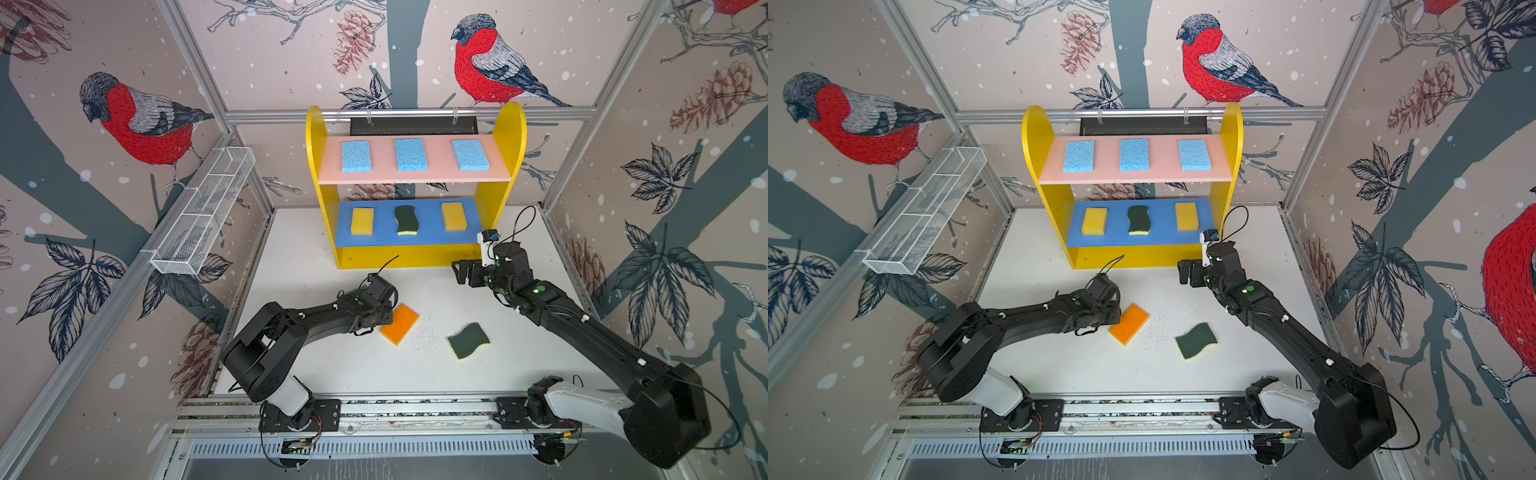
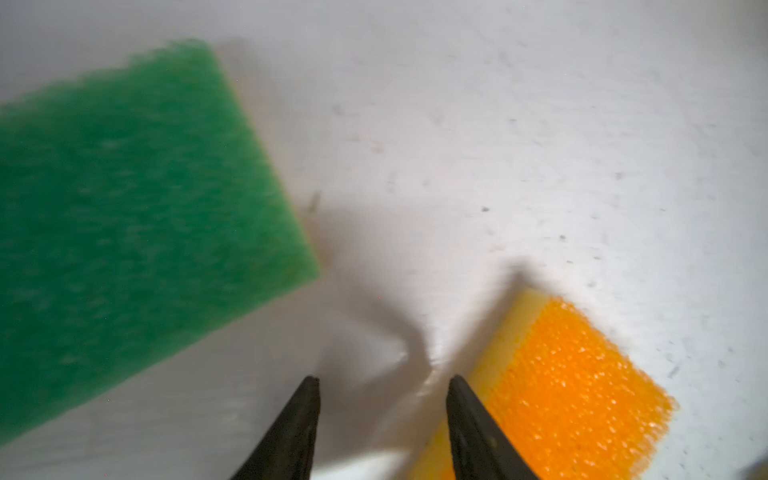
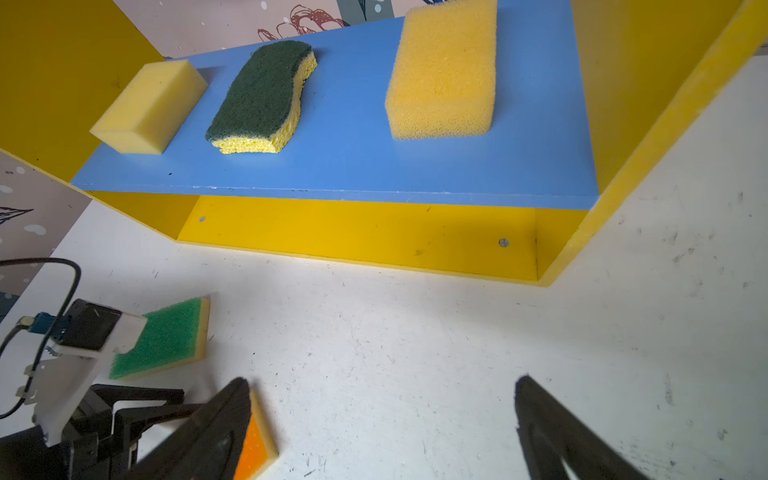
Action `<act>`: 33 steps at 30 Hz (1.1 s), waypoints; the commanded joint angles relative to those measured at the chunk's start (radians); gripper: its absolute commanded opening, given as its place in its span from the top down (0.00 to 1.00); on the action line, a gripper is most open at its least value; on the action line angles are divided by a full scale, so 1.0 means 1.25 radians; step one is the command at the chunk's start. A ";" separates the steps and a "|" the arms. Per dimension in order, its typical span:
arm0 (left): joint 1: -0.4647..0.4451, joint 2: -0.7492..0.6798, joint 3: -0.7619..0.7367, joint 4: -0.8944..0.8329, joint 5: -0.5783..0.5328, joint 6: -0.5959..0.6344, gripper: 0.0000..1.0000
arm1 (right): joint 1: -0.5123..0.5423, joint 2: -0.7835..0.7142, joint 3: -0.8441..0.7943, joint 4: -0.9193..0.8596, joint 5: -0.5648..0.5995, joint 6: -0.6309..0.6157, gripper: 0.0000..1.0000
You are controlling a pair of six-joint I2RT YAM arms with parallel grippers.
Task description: Place and organize the cleaning sponges onto the shelf
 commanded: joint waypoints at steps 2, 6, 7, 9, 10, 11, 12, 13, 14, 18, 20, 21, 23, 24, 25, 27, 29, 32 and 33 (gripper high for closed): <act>-0.033 0.049 0.028 0.016 0.057 0.007 0.48 | -0.003 -0.013 -0.004 0.003 0.008 -0.003 0.01; -0.042 0.068 0.043 0.033 0.077 0.007 0.49 | -0.004 -0.024 -0.007 -0.002 0.009 -0.001 0.01; -0.044 0.068 0.044 0.036 0.080 0.007 0.49 | -0.004 -0.027 -0.006 -0.002 0.011 -0.001 0.01; -0.044 0.068 0.052 0.035 0.082 0.008 0.48 | -0.005 -0.034 -0.007 -0.006 0.014 0.000 0.01; -0.044 0.064 0.054 0.029 0.078 0.012 0.49 | -0.006 -0.037 -0.007 -0.007 0.014 0.000 0.01; -0.044 0.056 0.059 0.020 0.066 0.016 0.48 | -0.007 -0.040 -0.006 -0.007 0.014 0.002 0.01; -0.044 0.049 0.067 0.003 0.054 0.025 0.48 | -0.007 -0.042 -0.006 -0.008 0.014 0.003 0.00; -0.043 0.044 0.074 -0.011 0.039 0.035 0.47 | -0.006 -0.044 -0.006 -0.007 0.013 0.003 0.00; -0.041 0.037 0.083 -0.033 0.025 0.049 0.47 | -0.007 -0.045 -0.006 -0.006 0.011 0.006 0.00; -0.041 0.000 0.101 -0.076 -0.004 0.100 0.43 | -0.008 -0.044 -0.002 -0.008 0.000 0.013 0.00; -0.035 -0.023 0.095 -0.089 -0.032 0.105 0.43 | -0.008 -0.046 -0.003 -0.008 -0.001 0.018 0.00; -0.030 -0.031 0.092 -0.098 -0.044 0.109 0.43 | -0.008 -0.046 -0.004 -0.009 -0.002 0.018 0.00; -0.016 -0.048 0.082 -0.116 -0.063 0.113 0.43 | -0.008 -0.048 -0.005 -0.008 -0.004 0.020 0.00; -0.006 -0.057 0.075 -0.118 -0.065 0.113 0.42 | -0.008 -0.049 -0.004 -0.008 -0.005 0.020 0.00; 0.007 -0.070 0.064 -0.116 -0.064 0.113 0.42 | -0.008 -0.048 -0.004 -0.008 -0.005 0.018 0.00; 0.038 -0.098 0.040 -0.111 -0.057 0.115 0.41 | -0.007 -0.048 -0.002 -0.008 -0.007 0.019 0.00; 0.064 -0.132 0.019 -0.102 -0.056 0.117 0.38 | -0.007 -0.048 0.003 -0.008 -0.009 0.022 0.00; 0.091 -0.176 -0.004 -0.094 -0.085 0.121 0.37 | -0.007 -0.046 0.008 0.006 -0.019 0.023 0.00; 0.102 -0.186 -0.007 -0.096 -0.090 0.124 0.38 | -0.007 -0.044 0.010 0.010 -0.021 0.023 0.00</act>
